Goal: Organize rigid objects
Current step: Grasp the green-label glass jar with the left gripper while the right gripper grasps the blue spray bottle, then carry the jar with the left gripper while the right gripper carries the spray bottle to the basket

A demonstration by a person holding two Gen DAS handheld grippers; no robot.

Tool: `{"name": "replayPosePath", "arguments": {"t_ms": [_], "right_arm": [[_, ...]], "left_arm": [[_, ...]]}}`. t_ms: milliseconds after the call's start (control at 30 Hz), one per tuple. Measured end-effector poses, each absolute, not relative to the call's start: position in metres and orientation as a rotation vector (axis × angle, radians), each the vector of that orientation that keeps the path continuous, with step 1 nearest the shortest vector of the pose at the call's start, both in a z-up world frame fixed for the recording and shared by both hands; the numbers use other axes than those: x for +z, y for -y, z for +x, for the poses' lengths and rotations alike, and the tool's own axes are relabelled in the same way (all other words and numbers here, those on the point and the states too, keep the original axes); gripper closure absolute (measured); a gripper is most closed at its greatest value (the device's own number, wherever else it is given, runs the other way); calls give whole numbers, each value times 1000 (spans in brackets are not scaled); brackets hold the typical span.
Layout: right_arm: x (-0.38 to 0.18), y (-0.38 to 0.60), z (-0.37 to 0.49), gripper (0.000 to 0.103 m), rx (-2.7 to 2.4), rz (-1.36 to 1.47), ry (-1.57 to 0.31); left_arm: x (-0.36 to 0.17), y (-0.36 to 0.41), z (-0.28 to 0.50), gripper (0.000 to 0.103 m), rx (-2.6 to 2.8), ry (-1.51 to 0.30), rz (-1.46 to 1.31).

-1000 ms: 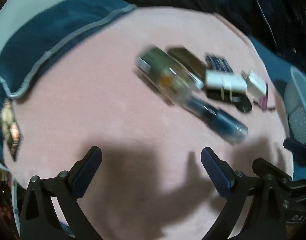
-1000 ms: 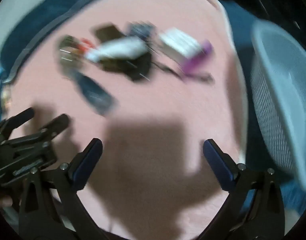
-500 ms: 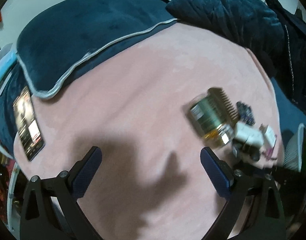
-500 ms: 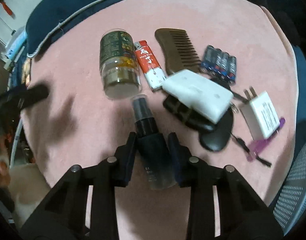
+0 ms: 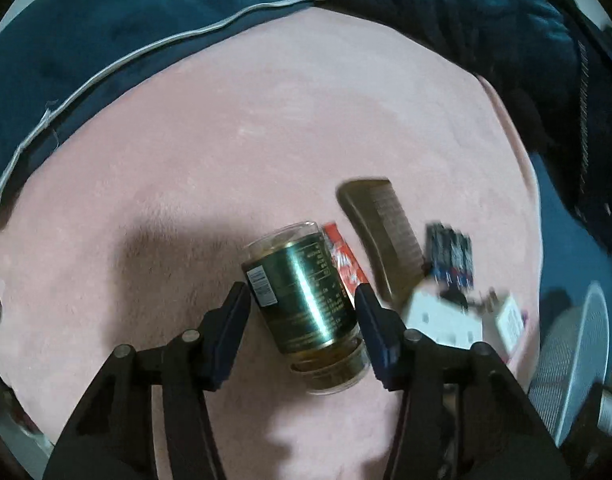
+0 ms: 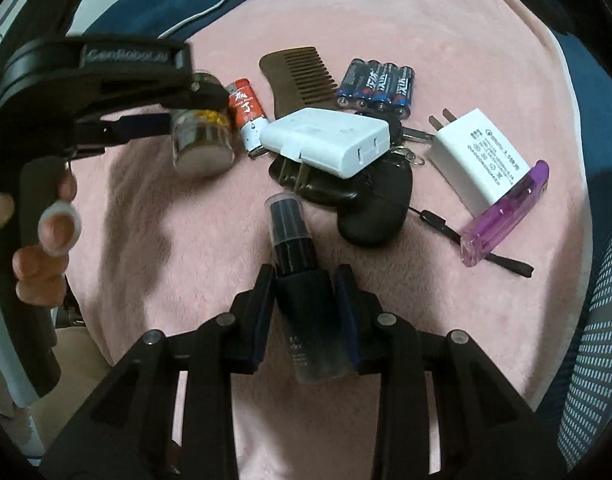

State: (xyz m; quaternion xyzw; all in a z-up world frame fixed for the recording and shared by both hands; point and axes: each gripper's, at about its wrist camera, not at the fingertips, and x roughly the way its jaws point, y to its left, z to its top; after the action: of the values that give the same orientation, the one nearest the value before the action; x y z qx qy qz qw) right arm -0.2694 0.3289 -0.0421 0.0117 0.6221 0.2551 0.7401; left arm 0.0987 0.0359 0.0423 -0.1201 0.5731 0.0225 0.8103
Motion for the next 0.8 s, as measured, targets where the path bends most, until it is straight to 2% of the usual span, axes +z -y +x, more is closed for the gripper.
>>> {"name": "replayPosePath", "arguments": {"t_ms": [100,267,533,633,667,800], "right_arm": [[-23,-297,-269,72,570,45,-1355],[-26,-258,-285,72,577,63,-1342],[-22,-176,-246,71,556,99,-1332],[-19,-155,-230,71,542,115,-1332],[-17,-145,-222,71,537,119,-1332],[-3,-102,-188,73,526,131,-1335]], "left_arm": [[54,-40,82,50,-20,-1262,-188],[61,-45,68,51,-69,-1300,-177],[32,-33,92,52,-20,-1228,-274],[15,-27,93,52,-11,-1289,-301],[13,-24,92,55,-6,-1296,-275],[26,-23,78,56,-28,-1305,-233]]}}
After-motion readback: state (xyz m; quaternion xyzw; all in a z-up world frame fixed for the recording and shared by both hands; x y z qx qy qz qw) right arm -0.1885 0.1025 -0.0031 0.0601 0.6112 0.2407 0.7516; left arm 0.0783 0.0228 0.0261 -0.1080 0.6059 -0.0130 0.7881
